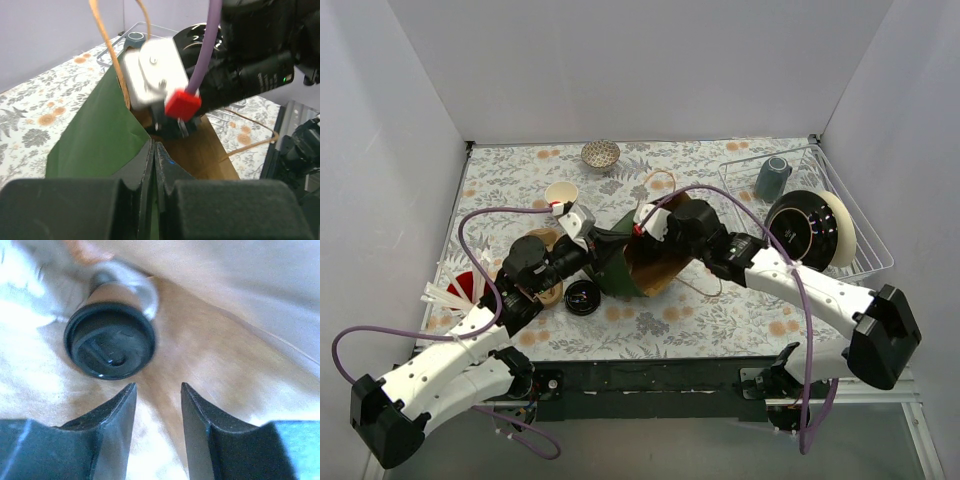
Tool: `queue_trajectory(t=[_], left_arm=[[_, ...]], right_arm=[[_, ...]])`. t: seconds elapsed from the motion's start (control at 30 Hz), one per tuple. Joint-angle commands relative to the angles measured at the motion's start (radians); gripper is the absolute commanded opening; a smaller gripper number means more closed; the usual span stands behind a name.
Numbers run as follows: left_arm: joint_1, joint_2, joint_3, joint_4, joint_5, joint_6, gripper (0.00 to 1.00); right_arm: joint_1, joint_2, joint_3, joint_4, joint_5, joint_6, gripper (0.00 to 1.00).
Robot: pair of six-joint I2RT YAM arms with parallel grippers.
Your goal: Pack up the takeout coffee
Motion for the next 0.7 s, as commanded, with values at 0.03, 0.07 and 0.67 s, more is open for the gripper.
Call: queue_trajectory(t=[0.03,0.07,0.67], left_arm=[[0.011,-0.004,-0.016,0.051,0.116,-0.08,0.0],[0.014,0.0,-0.013,0.057,0.127,-0.093,0.0],[0.071,0.01,-0.026,0.175,0.109,-0.31,0.0]], right_arm=[[-0.002,-0.098,0.129,-0.095,0.054,0.136,0.49],[-0.002,-0.106,0.137,-0.115,0.056,0.145,0.49],[-0.01,-0.201,0.279,-0.307,0.157,0.415,0.63]])
